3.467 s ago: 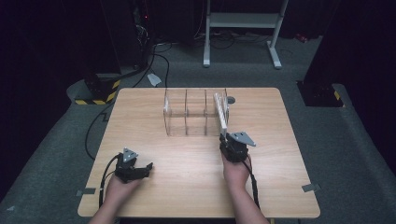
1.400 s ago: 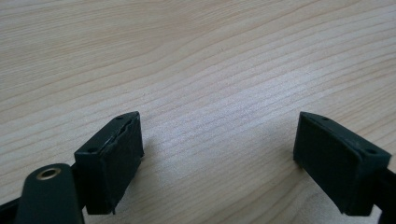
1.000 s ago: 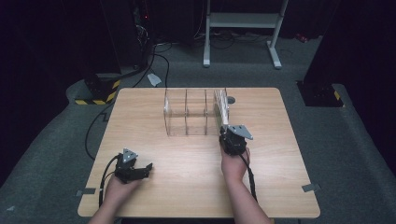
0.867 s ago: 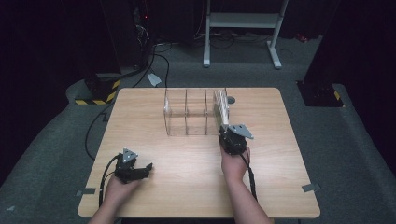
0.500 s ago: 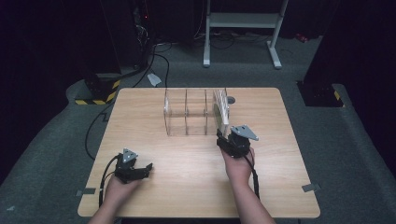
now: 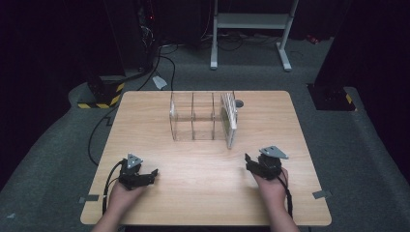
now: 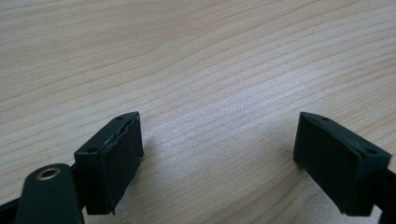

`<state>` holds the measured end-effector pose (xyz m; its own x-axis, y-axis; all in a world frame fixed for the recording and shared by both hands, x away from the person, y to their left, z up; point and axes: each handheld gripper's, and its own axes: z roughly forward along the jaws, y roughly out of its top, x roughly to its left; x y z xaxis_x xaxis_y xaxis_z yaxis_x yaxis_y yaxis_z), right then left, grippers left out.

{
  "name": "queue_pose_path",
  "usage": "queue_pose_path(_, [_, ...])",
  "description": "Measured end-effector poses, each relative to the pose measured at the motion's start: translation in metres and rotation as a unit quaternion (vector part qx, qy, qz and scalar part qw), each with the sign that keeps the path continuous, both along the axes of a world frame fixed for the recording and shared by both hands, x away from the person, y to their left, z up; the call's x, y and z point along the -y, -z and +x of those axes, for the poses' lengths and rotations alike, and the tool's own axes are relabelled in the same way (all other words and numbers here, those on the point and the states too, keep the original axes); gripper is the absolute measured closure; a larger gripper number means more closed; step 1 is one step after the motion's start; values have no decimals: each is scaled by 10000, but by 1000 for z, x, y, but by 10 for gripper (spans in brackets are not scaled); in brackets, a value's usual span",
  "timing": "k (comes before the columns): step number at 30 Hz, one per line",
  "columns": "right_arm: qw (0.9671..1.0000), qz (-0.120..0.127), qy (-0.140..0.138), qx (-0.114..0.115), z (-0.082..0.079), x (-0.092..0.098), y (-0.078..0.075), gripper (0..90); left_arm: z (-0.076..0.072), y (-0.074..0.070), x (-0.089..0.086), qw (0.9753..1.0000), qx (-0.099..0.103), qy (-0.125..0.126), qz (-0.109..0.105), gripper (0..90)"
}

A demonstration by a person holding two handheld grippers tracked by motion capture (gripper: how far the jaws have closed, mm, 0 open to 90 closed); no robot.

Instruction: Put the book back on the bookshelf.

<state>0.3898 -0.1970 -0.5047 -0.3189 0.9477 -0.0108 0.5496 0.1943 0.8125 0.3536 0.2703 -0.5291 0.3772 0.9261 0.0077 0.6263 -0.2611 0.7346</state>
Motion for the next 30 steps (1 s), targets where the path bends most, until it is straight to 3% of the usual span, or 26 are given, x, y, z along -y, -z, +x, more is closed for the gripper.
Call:
queue_pose_path(2, [9995,-123,128,-247,-3,16,9,247,1,0,0,10000,21,6,3,159])
queue_pose_path(3, [9981,-327,287,-429,-4,25,15,231,1,0,0,10000,22,5,3,159])
queue_pose_path(4, [9970,-374,347,-582,-5,29,19,202,1,0,1,10000,25,-7,-5,159])
queue_pose_path(5, [9967,-209,307,-721,-6,39,19,184,1,0,1,10000,26,-10,-9,160])
queue_pose_path(8, [9968,-238,265,-719,-10,47,19,178,1,0,1,10000,24,-22,-17,161])
queue_pose_path(18, [9968,-280,199,-717,-4,44,19,169,-3,0,2,9997,50,-225,-32,211])
queue_pose_path(30, [9968,-272,206,-723,-5,44,19,170,-3,0,2,9998,48,-207,-33,210])
